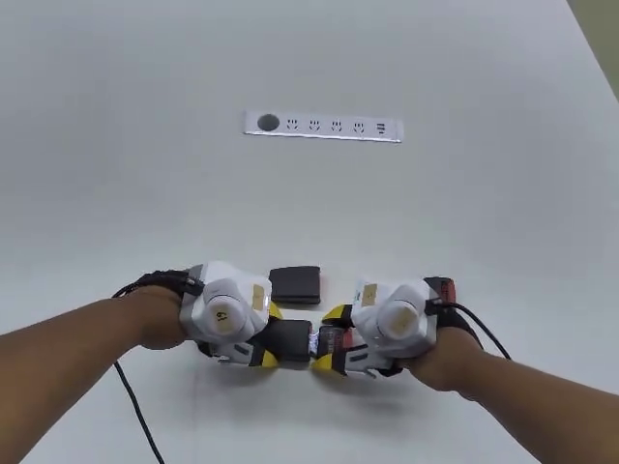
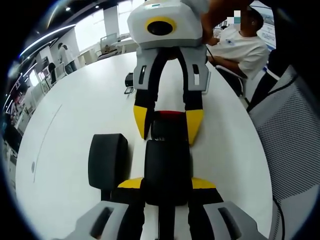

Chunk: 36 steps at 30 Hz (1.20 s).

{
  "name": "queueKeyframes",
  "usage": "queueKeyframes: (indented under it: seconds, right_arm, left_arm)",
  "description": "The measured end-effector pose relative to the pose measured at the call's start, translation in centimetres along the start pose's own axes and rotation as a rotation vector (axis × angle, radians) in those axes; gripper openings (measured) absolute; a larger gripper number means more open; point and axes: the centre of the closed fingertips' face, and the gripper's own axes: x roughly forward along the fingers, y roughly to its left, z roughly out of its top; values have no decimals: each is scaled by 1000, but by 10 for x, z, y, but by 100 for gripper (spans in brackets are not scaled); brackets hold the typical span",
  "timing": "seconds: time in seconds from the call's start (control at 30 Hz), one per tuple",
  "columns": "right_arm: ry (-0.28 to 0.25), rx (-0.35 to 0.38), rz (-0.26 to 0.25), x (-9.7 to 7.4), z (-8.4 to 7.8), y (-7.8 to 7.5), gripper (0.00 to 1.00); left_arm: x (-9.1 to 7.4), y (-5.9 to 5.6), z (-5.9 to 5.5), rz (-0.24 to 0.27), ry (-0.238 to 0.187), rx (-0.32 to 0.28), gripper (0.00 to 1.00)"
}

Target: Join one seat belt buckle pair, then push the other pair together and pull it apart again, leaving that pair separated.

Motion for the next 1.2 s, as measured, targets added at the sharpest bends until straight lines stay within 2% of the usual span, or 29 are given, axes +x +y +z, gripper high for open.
queueKeyframes:
  seconds: [0.23, 0.57, 0.77, 1.2]
  right_arm:
    - [-36, -5, -2, -1, 0, 1, 34]
    - [-60, -14, 41, -1, -4, 3, 33]
    - [-83, -17, 35, -2, -5, 4, 33]
    - [-115, -18, 36, -7, 0, 8, 33]
  left_arm:
    - [-1, 0, -3, -2, -22, 0, 33]
    - [-1, -2, -3, -7, -45, 6, 33]
    - [-1, -2, -2, 0, -68, 0, 33]
    - [-2, -4, -2, -17, -82, 5, 33]
